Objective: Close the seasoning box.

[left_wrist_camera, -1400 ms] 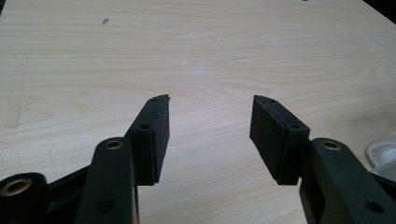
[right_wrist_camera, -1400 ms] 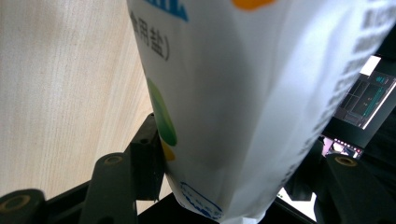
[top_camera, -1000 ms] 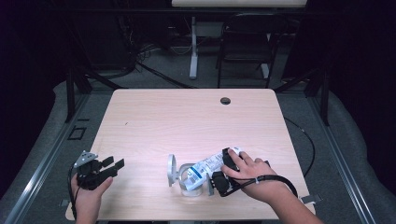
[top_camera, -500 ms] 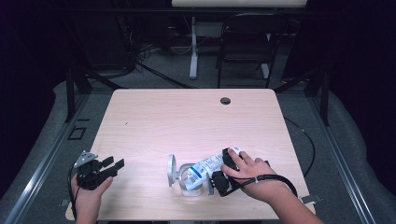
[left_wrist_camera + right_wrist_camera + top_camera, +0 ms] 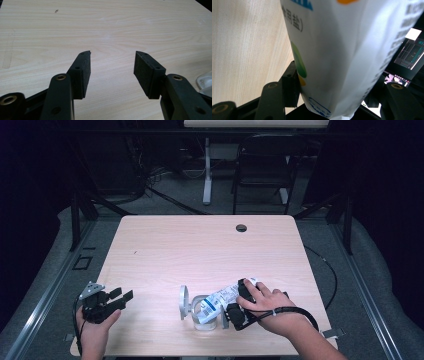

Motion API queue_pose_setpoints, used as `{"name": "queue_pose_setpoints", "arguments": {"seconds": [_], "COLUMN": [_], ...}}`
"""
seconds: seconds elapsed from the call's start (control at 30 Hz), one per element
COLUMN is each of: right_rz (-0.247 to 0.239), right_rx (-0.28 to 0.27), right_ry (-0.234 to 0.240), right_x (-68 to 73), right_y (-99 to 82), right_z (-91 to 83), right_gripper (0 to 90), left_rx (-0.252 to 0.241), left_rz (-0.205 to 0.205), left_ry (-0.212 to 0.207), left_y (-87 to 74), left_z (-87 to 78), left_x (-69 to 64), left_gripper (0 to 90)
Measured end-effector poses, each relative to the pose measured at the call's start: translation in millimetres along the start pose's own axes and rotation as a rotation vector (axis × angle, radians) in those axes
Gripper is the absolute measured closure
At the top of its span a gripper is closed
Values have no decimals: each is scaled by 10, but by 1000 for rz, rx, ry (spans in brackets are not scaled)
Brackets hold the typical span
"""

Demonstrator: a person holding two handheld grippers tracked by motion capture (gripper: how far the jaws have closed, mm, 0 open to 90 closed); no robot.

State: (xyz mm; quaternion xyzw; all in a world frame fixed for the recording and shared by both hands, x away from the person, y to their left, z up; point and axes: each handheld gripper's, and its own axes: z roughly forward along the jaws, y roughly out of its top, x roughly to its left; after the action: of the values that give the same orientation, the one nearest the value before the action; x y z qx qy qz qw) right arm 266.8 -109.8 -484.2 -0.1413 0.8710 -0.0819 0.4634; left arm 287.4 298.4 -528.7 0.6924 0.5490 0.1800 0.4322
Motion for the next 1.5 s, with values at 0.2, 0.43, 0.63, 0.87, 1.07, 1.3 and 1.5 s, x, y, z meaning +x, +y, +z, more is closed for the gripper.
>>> {"name": "queue_pose_setpoints", "arguments": {"seconds": [0.2,0.43,0.63,0.87,1.07,1.3,1.5], "right_rz": [-2,-24,-15,-11,-15,-10,-13], "right_rx": [-2,21,13,13,14,20,22], "right_ry": [0,-7,3,17,26,44,53], "right_x": [-3,-18,-15,-20,-31,-40,-51], "right_y": [0,12,9,8,9,12,16], "right_z": [0,-25,-16,-15,-17,-15,-13], "right_gripper": [429,429,429,429,429,430,430], "left_rx": [-1,-1,-2,-2,-2,-4,6], "left_rz": [1,0,-4,-4,-6,-10,-7], "left_ry": [0,2,2,2,2,2,1], "left_y": [0,-1,-3,-4,-5,-5,-2], "left_z": [0,0,1,3,2,3,-6], "left_x": [1,2,6,6,9,10,17], "left_gripper": [480,480,480,480,480,480,480]}}
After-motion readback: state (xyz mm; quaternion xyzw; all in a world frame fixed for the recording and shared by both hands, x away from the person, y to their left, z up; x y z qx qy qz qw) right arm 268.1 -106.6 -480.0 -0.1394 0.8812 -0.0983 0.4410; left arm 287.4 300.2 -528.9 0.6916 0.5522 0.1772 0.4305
